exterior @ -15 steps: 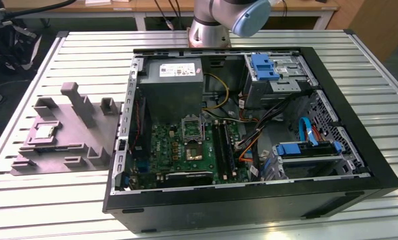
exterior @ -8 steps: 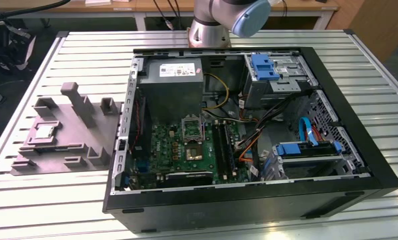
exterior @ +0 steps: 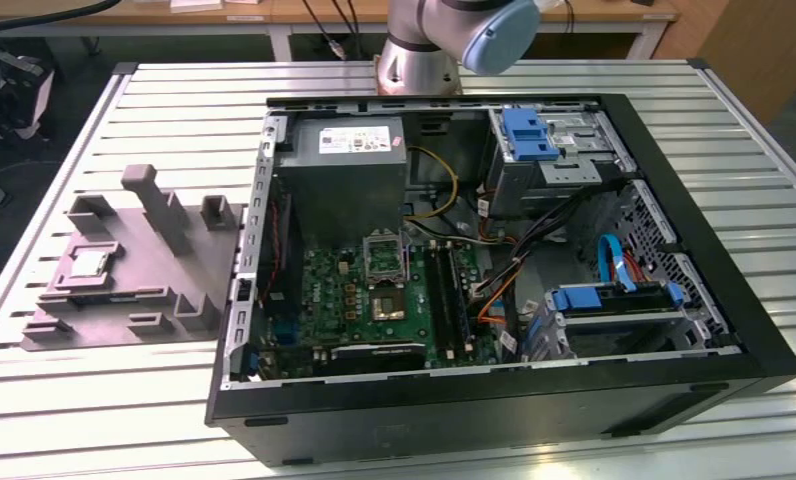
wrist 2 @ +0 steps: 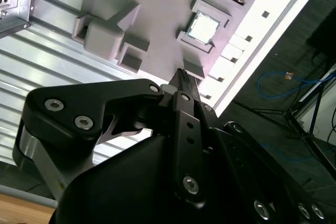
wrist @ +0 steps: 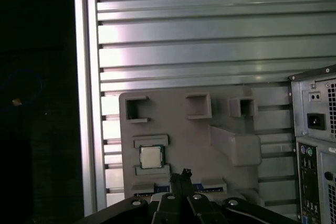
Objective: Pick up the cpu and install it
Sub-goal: 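Reach for the cpu, then pick up the cpu and move it towards the insertion slot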
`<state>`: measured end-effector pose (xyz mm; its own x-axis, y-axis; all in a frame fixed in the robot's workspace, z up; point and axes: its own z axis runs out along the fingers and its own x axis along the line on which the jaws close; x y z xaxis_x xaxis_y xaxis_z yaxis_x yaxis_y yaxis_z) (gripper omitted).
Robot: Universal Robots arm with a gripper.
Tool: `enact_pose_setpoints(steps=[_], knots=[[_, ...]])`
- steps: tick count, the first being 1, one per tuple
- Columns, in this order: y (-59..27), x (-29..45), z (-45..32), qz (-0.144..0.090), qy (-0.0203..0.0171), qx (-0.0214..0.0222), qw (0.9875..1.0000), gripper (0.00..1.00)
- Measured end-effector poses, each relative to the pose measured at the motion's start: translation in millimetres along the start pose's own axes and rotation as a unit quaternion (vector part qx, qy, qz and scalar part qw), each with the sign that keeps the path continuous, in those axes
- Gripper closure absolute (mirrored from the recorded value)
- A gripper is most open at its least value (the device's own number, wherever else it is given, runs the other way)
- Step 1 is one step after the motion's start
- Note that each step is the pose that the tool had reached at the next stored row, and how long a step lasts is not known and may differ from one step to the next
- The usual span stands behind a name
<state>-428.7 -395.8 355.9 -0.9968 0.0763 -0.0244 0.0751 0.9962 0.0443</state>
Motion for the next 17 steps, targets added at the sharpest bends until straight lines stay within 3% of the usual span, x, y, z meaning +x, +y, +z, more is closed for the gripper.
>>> enact_pose_setpoints(steps=[10,17], knots=[[2.2,19.9,1.0,0.0,0.0,0.0,1.0,0.89],[2.3,21.6,1.1,0.0,0.0,-0.0005,1.0,0.89]])
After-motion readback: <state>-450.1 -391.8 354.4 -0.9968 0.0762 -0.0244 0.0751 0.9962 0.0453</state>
